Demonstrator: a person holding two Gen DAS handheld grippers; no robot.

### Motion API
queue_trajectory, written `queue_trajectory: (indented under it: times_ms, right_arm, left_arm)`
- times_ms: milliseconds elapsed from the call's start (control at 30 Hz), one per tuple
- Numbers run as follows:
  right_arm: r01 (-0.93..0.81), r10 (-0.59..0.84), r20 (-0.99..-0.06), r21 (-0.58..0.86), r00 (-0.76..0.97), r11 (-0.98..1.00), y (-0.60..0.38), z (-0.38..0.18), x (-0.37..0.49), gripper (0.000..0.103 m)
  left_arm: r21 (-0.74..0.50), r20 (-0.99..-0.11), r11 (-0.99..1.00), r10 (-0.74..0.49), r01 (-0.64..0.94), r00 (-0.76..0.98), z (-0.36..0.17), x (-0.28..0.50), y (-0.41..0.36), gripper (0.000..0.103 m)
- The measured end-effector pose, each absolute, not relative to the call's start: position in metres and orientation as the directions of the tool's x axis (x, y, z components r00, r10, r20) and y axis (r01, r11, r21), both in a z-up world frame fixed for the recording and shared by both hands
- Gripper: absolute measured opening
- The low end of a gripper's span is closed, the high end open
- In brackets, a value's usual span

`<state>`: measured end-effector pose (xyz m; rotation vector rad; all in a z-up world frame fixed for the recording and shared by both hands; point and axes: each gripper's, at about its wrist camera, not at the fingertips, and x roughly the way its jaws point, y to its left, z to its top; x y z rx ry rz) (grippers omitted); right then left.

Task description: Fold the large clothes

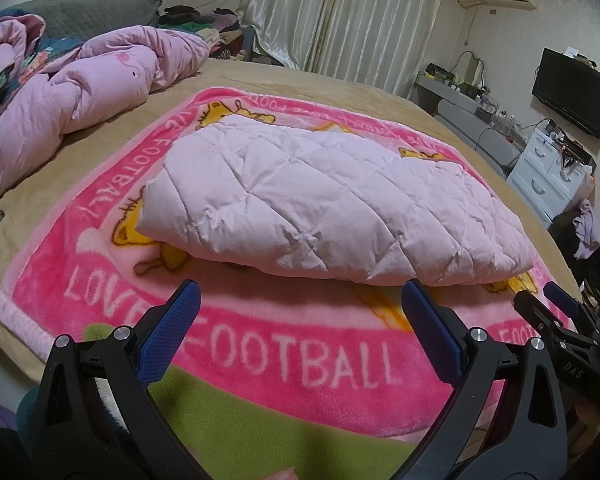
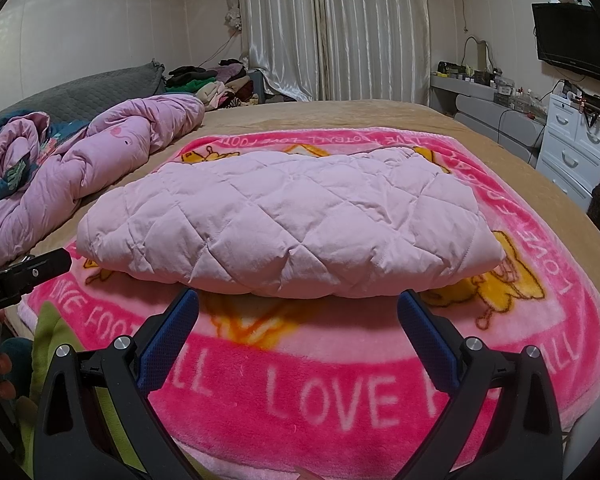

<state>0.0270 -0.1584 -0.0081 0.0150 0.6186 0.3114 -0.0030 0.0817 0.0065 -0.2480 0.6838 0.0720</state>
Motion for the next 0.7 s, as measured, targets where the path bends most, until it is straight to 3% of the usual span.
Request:
queue_trajectory:
  times_ms: [533, 700]
  right_arm:
    - [-0.238, 0.259, -0.584, 0.114, 0.77, 0.964, -0.17, -0.016, 0.03, 0.099]
    - [-0.022, 0.112, -0.601, 0.155, 0.791, 0.988, -0.247, -0.031, 0.05, 0.099]
  left_arm:
    - [-0.196, -0.66, 0.966, -0.003, -0.168, 0.752, -0.001, 0.0, 0.091, 0.094]
    - [-0.218, -0.694, 0.934, 0.055, -0.283, 0.718, -0.006, 0.011, 0.142, 0.094]
